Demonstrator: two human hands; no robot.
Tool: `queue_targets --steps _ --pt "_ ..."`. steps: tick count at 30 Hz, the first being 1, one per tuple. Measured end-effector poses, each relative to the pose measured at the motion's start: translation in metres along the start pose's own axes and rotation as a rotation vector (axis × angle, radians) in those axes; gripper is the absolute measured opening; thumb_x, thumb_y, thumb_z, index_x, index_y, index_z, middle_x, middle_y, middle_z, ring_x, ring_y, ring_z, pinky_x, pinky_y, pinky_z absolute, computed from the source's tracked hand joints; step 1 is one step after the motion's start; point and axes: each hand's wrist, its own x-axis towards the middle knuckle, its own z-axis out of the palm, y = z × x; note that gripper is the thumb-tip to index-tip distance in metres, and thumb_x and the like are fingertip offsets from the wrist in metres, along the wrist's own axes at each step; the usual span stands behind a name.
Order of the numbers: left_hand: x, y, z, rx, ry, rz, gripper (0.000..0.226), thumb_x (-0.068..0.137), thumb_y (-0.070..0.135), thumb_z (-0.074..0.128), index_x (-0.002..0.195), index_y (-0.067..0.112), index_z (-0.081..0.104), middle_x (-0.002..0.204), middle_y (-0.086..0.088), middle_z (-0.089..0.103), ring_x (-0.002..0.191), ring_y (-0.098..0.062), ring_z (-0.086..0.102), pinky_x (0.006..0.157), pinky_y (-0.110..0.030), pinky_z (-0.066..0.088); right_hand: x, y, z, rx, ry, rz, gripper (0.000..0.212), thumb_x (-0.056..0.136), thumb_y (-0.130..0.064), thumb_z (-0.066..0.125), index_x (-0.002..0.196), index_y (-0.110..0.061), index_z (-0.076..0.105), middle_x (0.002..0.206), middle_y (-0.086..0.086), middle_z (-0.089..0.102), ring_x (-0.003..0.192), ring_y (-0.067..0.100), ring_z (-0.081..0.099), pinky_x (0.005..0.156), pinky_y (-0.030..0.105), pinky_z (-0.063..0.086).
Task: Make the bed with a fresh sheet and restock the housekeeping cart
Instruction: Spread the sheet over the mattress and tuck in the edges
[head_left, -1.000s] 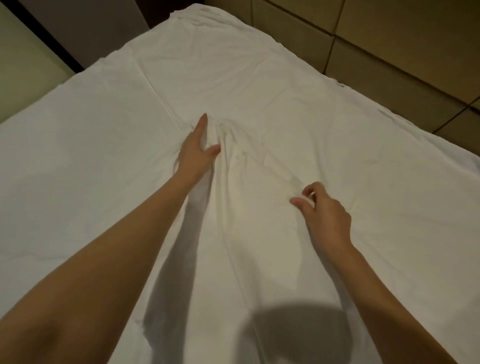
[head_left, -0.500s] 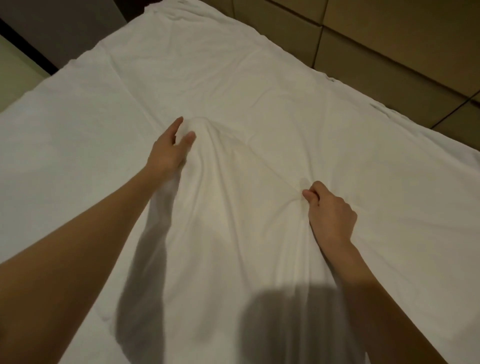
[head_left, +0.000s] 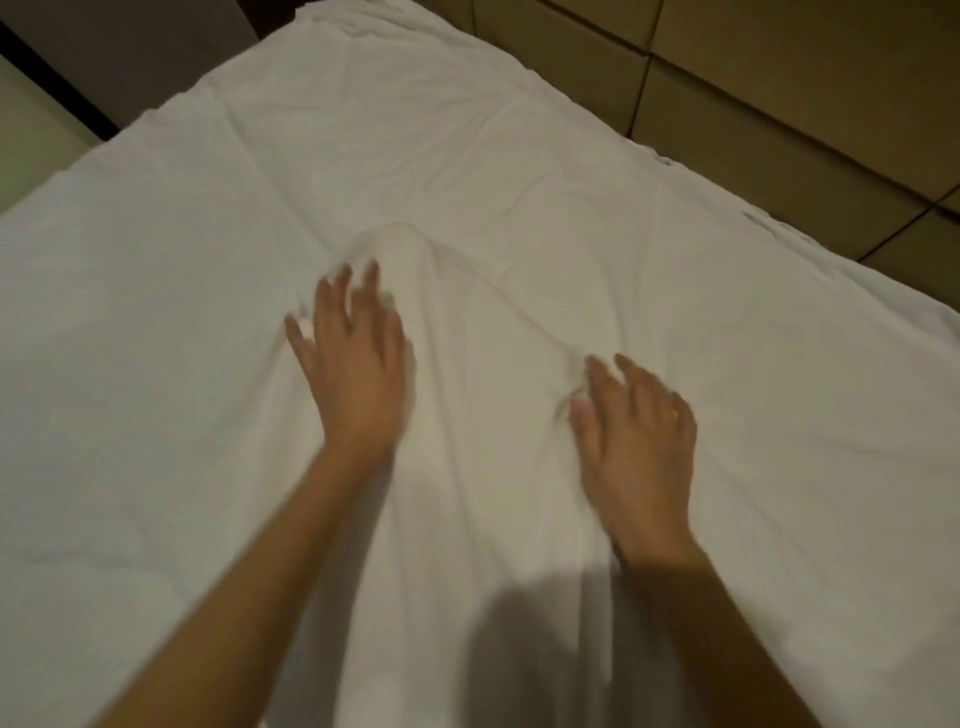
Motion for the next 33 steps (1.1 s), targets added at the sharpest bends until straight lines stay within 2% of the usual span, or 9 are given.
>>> queue_targets --steps 2,4,7,11,15,18,23,29,33 --pt "-0.055 0.009 0.006 0.057 -0.19 0.06 0.057 0.096 0.044 0.013 0.15 0.03 0.023 0.158 -0.002 0.02 0.147 -0.024 0.012 0.114 -0.052 -0.004 -0.023 0.006 0.006 -0.064 -0.165 -0.138 0.051 0.099 -0.049 0.02 0.145 -0.032 0.031 0.15 0.002 0.036 0.14 0.023 0.03 0.113 0.044 0.01" --pt "-0.084 0.007 0.025 0.142 -0.385 0.059 0.059 0.09 0.054 -0.002 0.147 0.04 0.001 0.16 0.005 0.004 0.148 -0.021 -0.002 0.114 -0.053 -0.009 -0.027 0.02 0.016 -0.132 -0.313 -0.182 0.054 0.098 -0.054 0.013 0.149 -0.036 0.012 0.156 -0.002 0.021 0.144 0.02 0.013 0.115 0.045 0.004" --pt "-0.081 0.002 0.048 0.184 -0.426 0.028 0.057 0.085 0.059 -0.008 0.14 0.046 -0.013 0.16 0.008 -0.004 0.148 -0.018 -0.007 0.114 -0.052 -0.01 -0.021 0.028 0.023 -0.174 -0.37 -0.176 0.055 0.094 -0.057 0.0 0.147 -0.04 -0.002 0.155 -0.01 -0.004 0.145 0.016 -0.004 0.115 0.045 -0.006" --pt "-0.081 0.007 0.038 0.161 -0.522 -0.007 0.052 0.099 0.051 0.01 0.146 0.044 -0.01 0.16 0.007 -0.011 0.147 -0.018 -0.012 0.115 -0.053 -0.011 -0.024 0.027 0.01 -0.103 -0.442 -0.187 0.051 0.091 -0.055 -0.003 0.139 -0.045 -0.018 0.147 -0.016 -0.023 0.144 0.012 -0.016 0.114 0.041 -0.015" --pt "-0.116 0.041 0.017 -0.01 -0.557 -0.144 0.051 0.101 0.045 0.014 0.15 0.039 0.001 0.161 0.004 -0.007 0.147 -0.019 -0.011 0.116 -0.049 -0.009 -0.034 0.044 -0.014 -0.113 -0.503 -0.262 0.051 0.091 -0.058 -0.003 0.139 -0.045 -0.017 0.149 -0.014 -0.022 0.145 0.011 -0.014 0.115 0.038 -0.013" --pt "-0.169 0.061 0.006 -0.04 -0.531 -0.076 0.055 0.097 0.054 0.006 0.15 0.039 0.001 0.16 0.006 -0.004 0.147 -0.017 -0.008 0.116 -0.043 -0.01 -0.051 0.071 -0.03 -0.119 -0.49 -0.229 0.056 0.087 -0.062 -0.006 0.141 -0.048 -0.014 0.157 -0.01 -0.011 0.146 0.014 -0.007 0.116 0.039 -0.006" --pt "-0.248 0.052 -0.01 -0.082 -0.323 -0.009 0.058 0.093 0.042 0.018 0.142 0.025 0.043 0.151 -0.006 0.037 0.141 -0.025 0.032 0.116 -0.048 0.017 -0.089 0.102 -0.05 -0.054 -0.473 -0.138 0.061 0.089 -0.063 0.002 0.147 -0.045 0.005 0.16 -0.001 0.007 0.145 0.019 0.01 0.114 0.038 0.01" --pt "-0.319 0.048 -0.032 -0.018 -0.242 -0.239 0.057 0.092 0.043 0.019 0.138 0.026 0.049 0.149 -0.005 0.04 0.142 -0.023 0.029 0.116 -0.048 0.004 -0.129 0.12 -0.069 -0.059 -0.501 -0.192 0.069 0.082 -0.064 -0.003 0.146 -0.046 0.016 0.159 -0.005 0.006 0.145 0.026 0.008 0.114 0.041 0.012" --pt "-0.374 0.054 -0.05 -0.122 -0.086 -0.548 0.039 0.097 0.036 0.049 0.136 0.035 0.049 0.154 -0.01 0.025 0.143 -0.028 0.02 0.114 -0.051 0.011 -0.141 0.137 -0.077 0.005 -0.467 -0.242 0.059 0.091 -0.06 0.016 0.145 -0.04 0.028 0.157 -0.001 0.018 0.141 0.027 0.019 0.113 0.044 0.022"
